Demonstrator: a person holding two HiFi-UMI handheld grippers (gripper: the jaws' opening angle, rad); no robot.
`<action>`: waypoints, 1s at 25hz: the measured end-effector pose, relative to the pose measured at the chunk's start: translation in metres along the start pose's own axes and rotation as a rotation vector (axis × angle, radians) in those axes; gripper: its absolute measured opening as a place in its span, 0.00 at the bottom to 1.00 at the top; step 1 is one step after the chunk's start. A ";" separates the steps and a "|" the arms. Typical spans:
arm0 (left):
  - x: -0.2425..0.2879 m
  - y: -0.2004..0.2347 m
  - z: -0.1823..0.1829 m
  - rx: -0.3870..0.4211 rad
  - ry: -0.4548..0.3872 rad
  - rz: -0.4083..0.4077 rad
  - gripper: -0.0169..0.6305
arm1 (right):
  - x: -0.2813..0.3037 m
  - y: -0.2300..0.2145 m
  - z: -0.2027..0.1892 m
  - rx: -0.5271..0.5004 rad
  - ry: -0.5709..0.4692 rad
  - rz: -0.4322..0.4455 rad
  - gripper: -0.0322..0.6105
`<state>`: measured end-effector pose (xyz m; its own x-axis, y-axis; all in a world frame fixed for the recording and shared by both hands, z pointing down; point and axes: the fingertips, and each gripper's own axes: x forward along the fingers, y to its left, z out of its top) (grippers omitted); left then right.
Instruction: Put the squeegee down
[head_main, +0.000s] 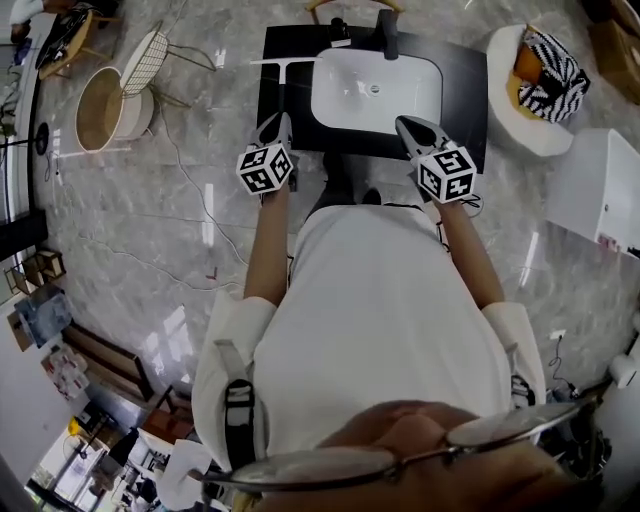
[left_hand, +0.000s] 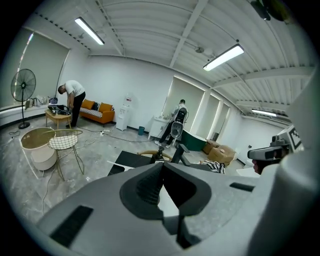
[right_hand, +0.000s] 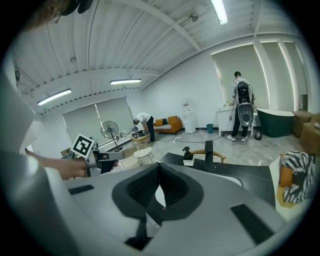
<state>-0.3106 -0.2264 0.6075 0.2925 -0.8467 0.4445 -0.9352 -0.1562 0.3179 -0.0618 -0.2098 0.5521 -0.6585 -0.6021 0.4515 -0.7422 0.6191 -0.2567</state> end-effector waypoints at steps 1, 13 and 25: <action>-0.007 -0.007 -0.001 0.009 0.000 -0.005 0.03 | -0.005 0.000 -0.002 -0.002 -0.003 0.002 0.06; -0.099 -0.065 0.002 0.037 -0.055 -0.089 0.03 | -0.038 0.037 -0.003 -0.040 -0.079 0.089 0.06; -0.154 -0.029 0.033 0.111 -0.121 -0.128 0.03 | -0.015 0.095 0.021 -0.094 -0.109 0.100 0.06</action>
<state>-0.3356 -0.1086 0.5021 0.3908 -0.8702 0.3001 -0.9100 -0.3162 0.2684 -0.1245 -0.1526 0.5032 -0.7420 -0.5832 0.3306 -0.6606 0.7200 -0.2127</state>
